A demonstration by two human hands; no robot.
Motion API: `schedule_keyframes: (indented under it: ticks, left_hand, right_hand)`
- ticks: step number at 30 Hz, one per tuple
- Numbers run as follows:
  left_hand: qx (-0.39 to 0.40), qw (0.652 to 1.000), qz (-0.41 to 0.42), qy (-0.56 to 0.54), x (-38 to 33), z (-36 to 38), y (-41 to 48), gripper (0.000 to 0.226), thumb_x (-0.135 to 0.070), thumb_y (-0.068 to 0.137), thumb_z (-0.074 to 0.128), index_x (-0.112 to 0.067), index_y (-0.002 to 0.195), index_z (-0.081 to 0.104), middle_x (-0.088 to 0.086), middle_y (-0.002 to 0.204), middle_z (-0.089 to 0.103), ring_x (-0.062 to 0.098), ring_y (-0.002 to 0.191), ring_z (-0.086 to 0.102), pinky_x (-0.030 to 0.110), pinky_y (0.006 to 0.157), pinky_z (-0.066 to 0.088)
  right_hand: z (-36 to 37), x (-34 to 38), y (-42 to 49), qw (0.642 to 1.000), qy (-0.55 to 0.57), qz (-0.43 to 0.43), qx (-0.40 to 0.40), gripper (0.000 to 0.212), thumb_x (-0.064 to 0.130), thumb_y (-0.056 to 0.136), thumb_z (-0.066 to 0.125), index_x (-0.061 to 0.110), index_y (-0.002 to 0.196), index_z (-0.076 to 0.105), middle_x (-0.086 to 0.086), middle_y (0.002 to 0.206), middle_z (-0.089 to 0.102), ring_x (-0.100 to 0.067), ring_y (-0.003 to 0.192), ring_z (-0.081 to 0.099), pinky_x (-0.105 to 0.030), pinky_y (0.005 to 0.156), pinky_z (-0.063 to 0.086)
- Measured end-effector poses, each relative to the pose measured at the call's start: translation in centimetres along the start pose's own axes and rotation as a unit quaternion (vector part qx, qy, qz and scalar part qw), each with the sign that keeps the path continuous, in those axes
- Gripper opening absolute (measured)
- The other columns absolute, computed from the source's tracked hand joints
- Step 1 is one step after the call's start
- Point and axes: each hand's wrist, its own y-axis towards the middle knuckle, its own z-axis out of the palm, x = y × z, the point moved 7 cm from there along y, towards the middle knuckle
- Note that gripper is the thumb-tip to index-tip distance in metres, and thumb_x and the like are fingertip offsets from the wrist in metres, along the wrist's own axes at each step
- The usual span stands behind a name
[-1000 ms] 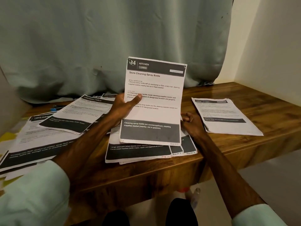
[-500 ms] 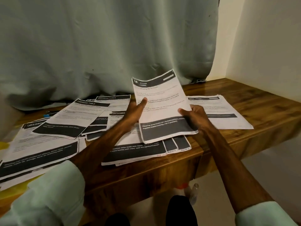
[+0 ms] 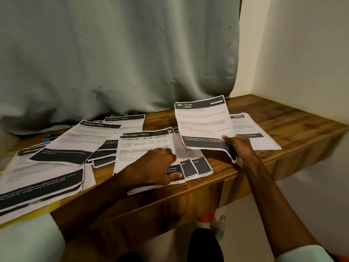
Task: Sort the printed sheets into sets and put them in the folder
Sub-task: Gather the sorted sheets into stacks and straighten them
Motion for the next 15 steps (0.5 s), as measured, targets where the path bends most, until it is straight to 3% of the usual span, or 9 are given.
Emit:
schedule_keyframes:
  ticks: [3,7,11,15]
  left_hand:
    - [0.011,1.0,0.021,0.016,-0.6,-0.4,0.6,0.063,-0.073,0.09,0.046,-0.016,0.112,0.062,0.007,0.109,0.062,0.023,0.097,0.06,0.035,0.079,0.048]
    - [0.054,0.998,0.016,0.019,-0.5,-0.5,0.7,0.075,-0.091,0.078,0.043,-0.018,0.09,0.056,0.004,0.091,0.054,0.019,0.078,0.049,0.031,0.068,0.041]
    - [0.079,0.997,0.006,0.02,-1.3,-0.3,0.4,0.086,-0.09,0.076,0.046,-0.013,0.109,0.062,0.008,0.105,0.058,0.021,0.088,0.052,0.033,0.075,0.049]
    - [0.062,0.998,-0.002,-0.001,-1.8,-0.9,0.5,0.072,-0.077,0.084,0.053,-0.011,0.113,0.061,0.011,0.109,0.057,0.021,0.089,0.05,0.031,0.075,0.046]
  right_hand:
    - [0.0,0.4,-0.6,1.0,0.006,0.003,-0.002,0.016,0.006,0.091,0.072,0.019,0.097,0.066,-0.009,0.116,0.073,-0.034,0.103,0.07,-0.05,0.095,0.057]
    - [-0.4,0.8,-1.3,0.999,0.032,-0.001,-0.001,0.018,0.002,0.091,0.071,0.019,0.097,0.065,-0.008,0.11,0.073,-0.032,0.099,0.071,-0.045,0.085,0.059]
    - [-0.7,0.7,-1.8,0.999,0.033,0.009,-0.001,0.019,0.002,0.091,0.071,0.012,0.106,0.067,-0.007,0.101,0.074,-0.029,0.09,0.072,-0.037,0.07,0.059]
    - [-0.3,0.2,-2.5,0.999,0.026,0.027,0.0,0.018,0.003,0.09,0.071,0.009,0.107,0.067,-0.009,0.097,0.075,-0.027,0.083,0.072,-0.033,0.062,0.058]
